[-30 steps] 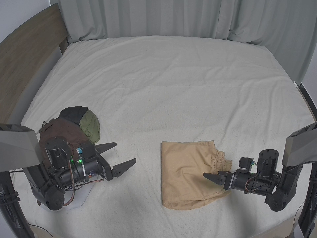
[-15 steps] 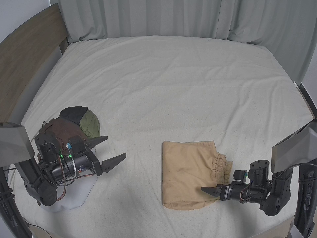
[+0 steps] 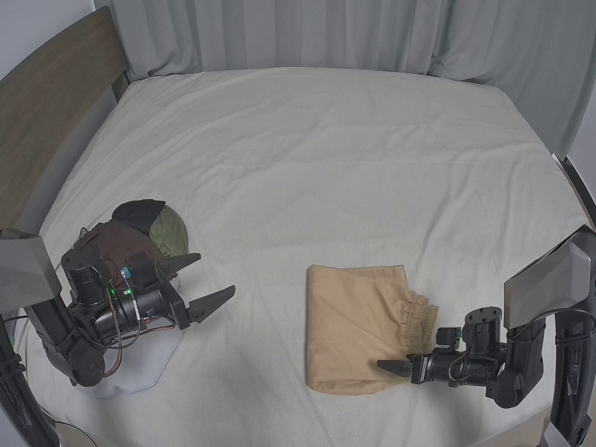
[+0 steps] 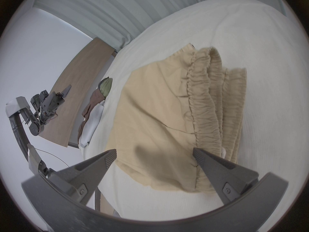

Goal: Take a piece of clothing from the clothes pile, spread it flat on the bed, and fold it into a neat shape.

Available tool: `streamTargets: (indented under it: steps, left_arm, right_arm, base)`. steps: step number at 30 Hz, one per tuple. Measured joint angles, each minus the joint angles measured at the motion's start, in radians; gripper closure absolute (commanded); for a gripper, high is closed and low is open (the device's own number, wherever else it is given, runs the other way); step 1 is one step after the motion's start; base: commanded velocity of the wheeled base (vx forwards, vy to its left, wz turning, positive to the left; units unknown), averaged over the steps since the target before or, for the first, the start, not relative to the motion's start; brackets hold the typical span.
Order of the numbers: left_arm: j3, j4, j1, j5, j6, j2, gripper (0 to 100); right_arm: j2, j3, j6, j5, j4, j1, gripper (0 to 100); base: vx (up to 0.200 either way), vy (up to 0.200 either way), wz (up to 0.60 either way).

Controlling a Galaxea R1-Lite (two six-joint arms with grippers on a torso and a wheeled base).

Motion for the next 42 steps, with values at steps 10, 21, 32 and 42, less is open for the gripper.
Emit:
streamTargets:
  steps: [10, 21, 32, 42]
  left_arm:
    - [0.002, 0.000, -0.004, 0.000, 0.001, 0.004, 0]
    - [0.000, 0.000, -0.006, 0.000, 0.001, 0.008, 0]
    - [-0.002, 0.000, -0.007, 0.000, 0.001, 0.009, 0]
    - [-0.002, 0.000, -0.007, 0.000, 0.002, 0.008, 0]
  right_arm:
    - [-0.058, -0.112, 0.009, -0.066, 0.001, -0.013, 0]
    - [0.030, -0.244, 0.010, -0.166, -0.008, -0.061, 0]
    - [0.033, -0.243, 0.015, -0.165, -0.007, -0.061, 0]
    - [-0.129, -0.045, -0.088, 0.006, -0.002, -0.091, 0]
  base:
    - [0.000, 0.000, 0.00]
    - [0.000, 0.000, 0.00]
    - [0.000, 0.000, 0.00]
    - [0.000, 0.000, 0.00]
